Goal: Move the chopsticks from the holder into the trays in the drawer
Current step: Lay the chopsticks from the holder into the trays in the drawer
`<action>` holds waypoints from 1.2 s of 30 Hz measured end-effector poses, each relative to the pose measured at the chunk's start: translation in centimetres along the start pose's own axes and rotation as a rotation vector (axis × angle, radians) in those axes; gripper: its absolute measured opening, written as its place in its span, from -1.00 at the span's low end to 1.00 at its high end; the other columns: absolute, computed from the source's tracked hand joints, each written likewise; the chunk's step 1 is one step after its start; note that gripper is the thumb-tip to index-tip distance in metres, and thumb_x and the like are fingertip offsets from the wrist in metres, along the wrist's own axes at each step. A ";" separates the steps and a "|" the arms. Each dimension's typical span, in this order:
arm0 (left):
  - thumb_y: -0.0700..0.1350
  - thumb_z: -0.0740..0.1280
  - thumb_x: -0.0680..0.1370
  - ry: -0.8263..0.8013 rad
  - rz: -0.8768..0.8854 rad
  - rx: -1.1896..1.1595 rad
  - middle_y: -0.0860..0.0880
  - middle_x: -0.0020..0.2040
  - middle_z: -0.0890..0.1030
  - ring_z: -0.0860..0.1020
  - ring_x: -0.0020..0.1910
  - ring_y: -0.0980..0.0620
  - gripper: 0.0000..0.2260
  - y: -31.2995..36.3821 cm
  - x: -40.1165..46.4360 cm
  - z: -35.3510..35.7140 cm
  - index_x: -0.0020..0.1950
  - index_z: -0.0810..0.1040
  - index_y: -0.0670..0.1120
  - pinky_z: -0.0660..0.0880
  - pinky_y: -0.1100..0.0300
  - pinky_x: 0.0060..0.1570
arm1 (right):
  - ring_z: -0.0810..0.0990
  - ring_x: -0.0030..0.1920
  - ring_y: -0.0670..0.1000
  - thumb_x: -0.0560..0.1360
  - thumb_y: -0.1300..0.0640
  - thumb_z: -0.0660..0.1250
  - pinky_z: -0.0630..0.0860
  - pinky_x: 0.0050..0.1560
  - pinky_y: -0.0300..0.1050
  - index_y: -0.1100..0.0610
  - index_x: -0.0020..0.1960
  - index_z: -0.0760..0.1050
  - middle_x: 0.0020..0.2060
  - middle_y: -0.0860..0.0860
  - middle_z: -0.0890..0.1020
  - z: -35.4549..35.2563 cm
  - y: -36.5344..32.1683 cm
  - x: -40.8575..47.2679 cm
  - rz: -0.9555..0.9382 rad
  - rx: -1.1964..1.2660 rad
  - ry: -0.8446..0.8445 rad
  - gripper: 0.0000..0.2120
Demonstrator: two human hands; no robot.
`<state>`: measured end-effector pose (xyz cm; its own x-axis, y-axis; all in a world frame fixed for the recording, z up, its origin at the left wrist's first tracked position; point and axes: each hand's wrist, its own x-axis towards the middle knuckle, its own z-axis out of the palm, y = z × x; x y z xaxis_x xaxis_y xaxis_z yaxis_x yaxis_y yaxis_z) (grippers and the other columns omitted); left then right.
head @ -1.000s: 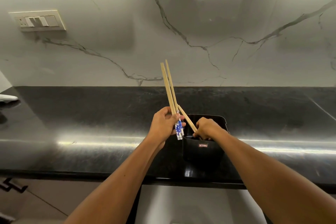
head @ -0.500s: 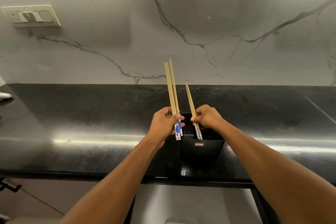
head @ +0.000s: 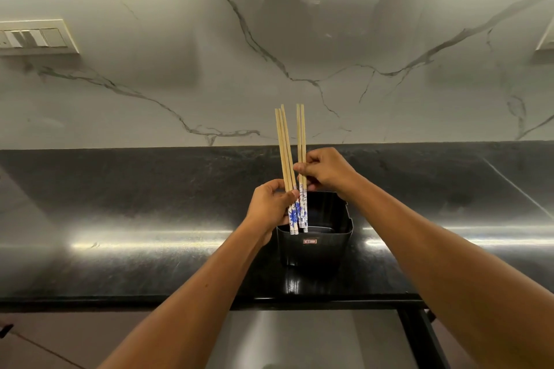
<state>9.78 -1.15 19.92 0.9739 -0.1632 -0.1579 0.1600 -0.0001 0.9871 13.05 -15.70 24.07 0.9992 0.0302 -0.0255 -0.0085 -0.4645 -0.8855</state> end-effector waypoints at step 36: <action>-0.03 0.24 0.61 -0.080 0.198 0.548 -0.14 -0.24 0.61 0.56 -0.26 -0.11 -0.75 -0.8 -3.2 7.1 -0.07 0.57 -0.19 0.54 -0.06 -0.14 | 0.55 -0.23 -0.01 0.62 0.17 0.18 0.50 -0.23 -0.18 0.19 0.04 0.48 -0.14 0.10 0.58 -2.1 1.7 -7.6 0.147 0.314 0.152 -0.86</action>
<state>5.36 -7.62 19.87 0.9583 -0.2856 0.0121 -0.1506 -0.4683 0.8706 5.53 -18.53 23.76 0.9805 -0.1593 -0.1148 -0.1404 -0.1598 -0.9771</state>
